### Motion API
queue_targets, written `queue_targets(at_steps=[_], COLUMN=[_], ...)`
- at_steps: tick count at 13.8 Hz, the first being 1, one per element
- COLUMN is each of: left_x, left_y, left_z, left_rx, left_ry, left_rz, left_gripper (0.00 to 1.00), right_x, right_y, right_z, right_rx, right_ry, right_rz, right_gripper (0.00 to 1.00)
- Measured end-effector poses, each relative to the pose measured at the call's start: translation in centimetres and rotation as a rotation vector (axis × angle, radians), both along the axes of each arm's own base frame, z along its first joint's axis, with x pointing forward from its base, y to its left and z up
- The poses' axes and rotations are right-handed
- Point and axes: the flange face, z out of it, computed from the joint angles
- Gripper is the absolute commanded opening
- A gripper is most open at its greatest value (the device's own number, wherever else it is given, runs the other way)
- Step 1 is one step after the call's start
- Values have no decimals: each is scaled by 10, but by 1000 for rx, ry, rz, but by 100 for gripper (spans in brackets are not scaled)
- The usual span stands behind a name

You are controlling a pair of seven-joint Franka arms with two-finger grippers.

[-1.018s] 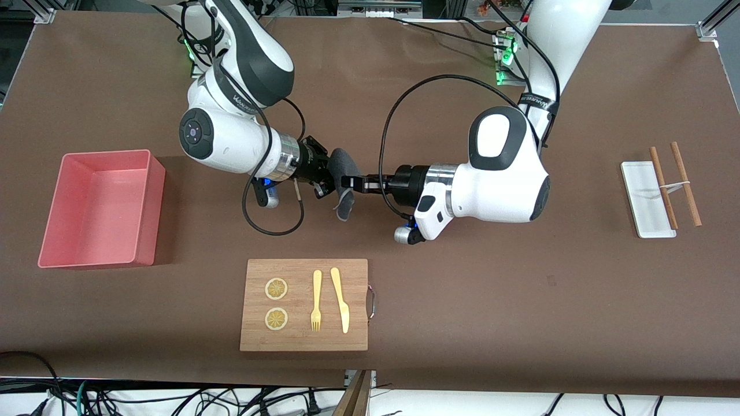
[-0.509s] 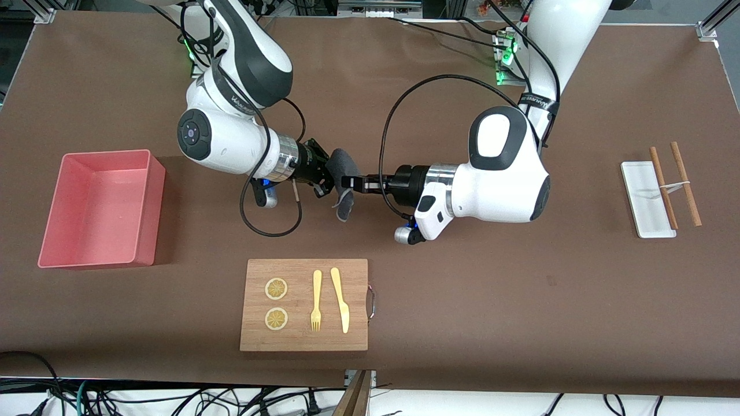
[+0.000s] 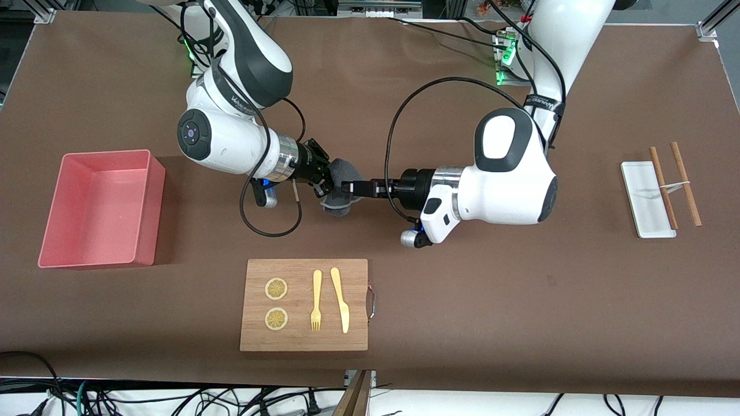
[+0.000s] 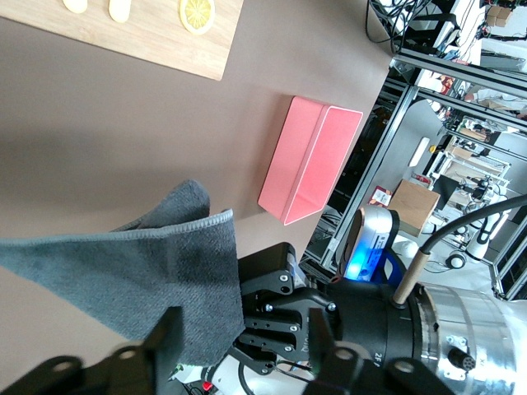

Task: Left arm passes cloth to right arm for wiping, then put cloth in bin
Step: 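Open the left gripper and withdraw it while the right gripper holds the cloth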

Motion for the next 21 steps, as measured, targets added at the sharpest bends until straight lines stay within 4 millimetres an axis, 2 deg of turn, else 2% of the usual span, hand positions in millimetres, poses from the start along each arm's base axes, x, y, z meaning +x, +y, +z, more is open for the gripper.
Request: queue_targets(at_steps=[2, 6, 9, 10, 12, 15, 16, 19, 21], left_x=[1, 4, -5, -6, -2, 6, 3, -14, -27], left_y=[18, 85, 127, 143, 190, 269, 285, 300, 314], left_z=[3, 13, 23, 27, 34, 53, 65, 105, 128], left_rx=[59, 252, 496, 578, 680, 794, 839, 928, 966], left_ry=[-7, -45, -105, -114, -133, -225, -251, -267, -267], left_rz=[-55, -187, -312, -344, -383, -483, -513, -538, -523], left_gripper=[100, 100, 100, 100, 100, 100, 100, 100, 100], right_x=[-5, -25, -34, -35, -38, -42, -42, -40, -33], right_y=[4, 4, -4, -7, -3, 20, 27, 41, 40], right_z=[-2, -21, -32, -42, -77, -128, -139, -161, -177], right_rx=[11, -27, -68, -84, -136, -176, -175, -175, -205], right_ry=[-23, -22, -30, -27, -9, -33, -52, -114, -155], right_rz=[89, 410, 633, 696, 786, 833, 833, 826, 837], right_gripper=[0, 0, 0, 0, 0, 0, 0, 0, 0])
